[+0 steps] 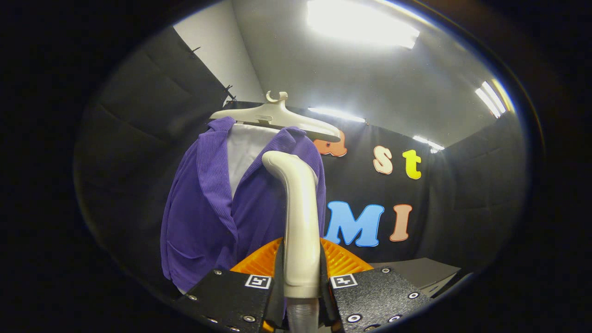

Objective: Iron the clothes twice with a garment steamer, once on the left side and once on the right side.

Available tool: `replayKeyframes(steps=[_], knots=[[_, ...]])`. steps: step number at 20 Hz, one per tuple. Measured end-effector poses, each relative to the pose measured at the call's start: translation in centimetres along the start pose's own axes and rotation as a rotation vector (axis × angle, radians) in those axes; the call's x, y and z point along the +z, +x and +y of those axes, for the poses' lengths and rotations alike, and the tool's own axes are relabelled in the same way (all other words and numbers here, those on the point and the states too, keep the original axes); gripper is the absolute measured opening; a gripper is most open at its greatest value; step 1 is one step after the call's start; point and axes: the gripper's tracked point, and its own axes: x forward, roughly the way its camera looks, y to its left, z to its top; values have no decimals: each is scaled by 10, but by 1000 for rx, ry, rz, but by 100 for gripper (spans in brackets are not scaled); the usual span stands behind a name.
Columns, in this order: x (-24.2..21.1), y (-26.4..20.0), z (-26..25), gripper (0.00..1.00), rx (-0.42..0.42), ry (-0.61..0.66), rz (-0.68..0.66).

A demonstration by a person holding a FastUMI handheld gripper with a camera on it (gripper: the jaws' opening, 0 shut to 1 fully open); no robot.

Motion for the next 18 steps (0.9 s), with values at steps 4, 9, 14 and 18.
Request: replayKeyframes(steps=[4,9,14,18], knots=[[-26,-11,-1,32,-4,-30,36],[-57,-24,-1,32,4,-55,86],[-94,-41,1,33,6,-84,145],[-126,-57,7,33,21,-99,195]])
